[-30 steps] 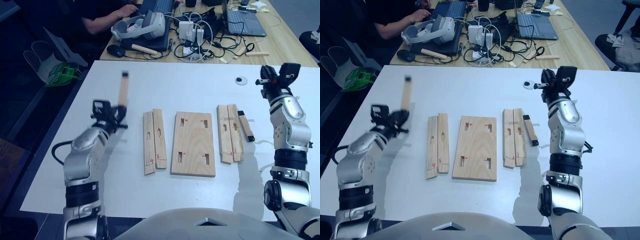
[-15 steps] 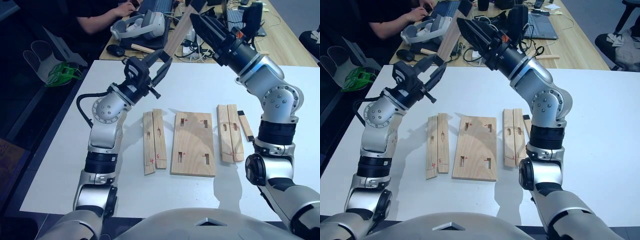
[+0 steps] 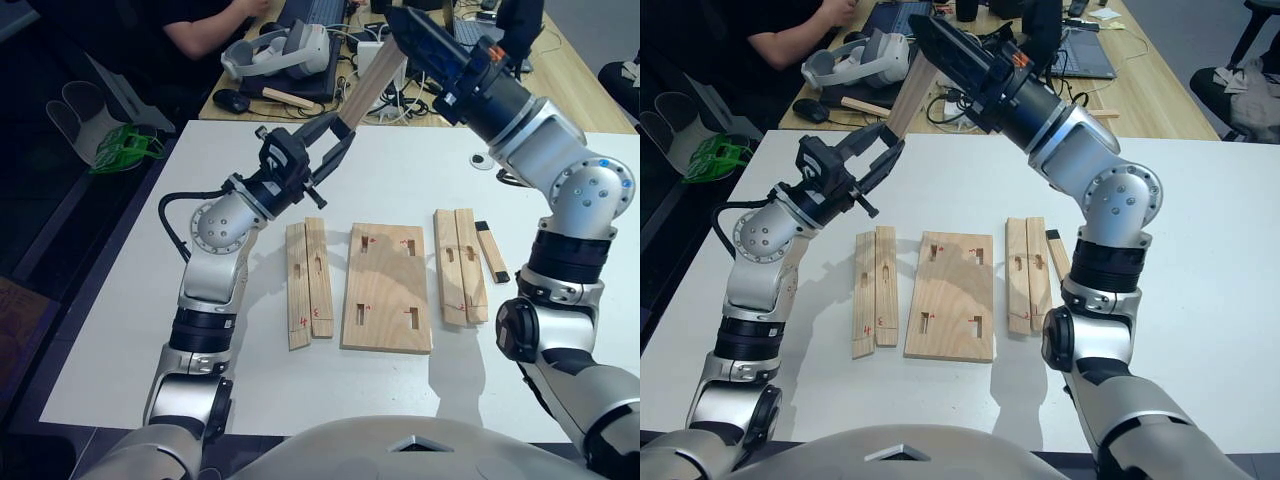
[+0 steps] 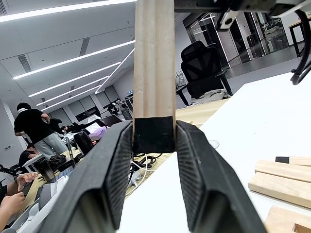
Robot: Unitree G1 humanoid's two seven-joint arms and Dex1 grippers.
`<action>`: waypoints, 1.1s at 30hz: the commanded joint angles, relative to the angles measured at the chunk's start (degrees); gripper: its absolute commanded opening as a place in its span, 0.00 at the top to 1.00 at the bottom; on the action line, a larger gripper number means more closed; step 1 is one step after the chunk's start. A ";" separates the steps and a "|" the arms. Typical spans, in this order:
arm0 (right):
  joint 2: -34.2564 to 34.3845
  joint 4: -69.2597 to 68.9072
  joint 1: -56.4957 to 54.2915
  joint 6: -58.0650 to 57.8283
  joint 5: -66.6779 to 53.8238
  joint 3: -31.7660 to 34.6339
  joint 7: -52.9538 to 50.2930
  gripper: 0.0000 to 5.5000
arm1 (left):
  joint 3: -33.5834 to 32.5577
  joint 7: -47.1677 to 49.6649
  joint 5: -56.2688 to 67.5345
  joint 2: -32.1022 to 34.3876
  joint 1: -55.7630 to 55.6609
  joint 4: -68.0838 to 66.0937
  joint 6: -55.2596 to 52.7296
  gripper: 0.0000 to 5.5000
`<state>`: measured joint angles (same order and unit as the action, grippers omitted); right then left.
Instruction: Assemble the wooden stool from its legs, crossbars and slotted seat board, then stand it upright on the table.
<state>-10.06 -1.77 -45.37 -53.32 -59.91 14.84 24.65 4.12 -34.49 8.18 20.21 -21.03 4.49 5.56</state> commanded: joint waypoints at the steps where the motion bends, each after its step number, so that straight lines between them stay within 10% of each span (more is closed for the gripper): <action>1: -1.38 1.54 0.79 -0.01 0.36 0.23 0.30 0.75 | 0.77 -0.41 -0.58 0.55 0.07 1.55 -0.74 0.77; 12: -0.36 2.27 2.56 2.55 1.00 0.15 -0.52 0.93 | 2.45 0.53 -1.71 -0.29 -0.68 4.71 -1.42 0.77; 25: 0.86 -8.69 11.94 15.76 9.43 6.78 -18.79 0.93 | -3.68 14.52 -10.72 0.58 3.60 -3.58 1.58 0.36; 33: -3.97 -17.30 32.49 8.92 5.48 12.39 -21.27 0.93 | -13.43 27.25 11.04 -17.26 7.78 1.04 -18.36 0.21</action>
<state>-13.71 -16.68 -16.55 -42.02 -51.16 24.82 4.80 -9.56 -8.78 15.87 6.45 -14.56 2.56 -9.70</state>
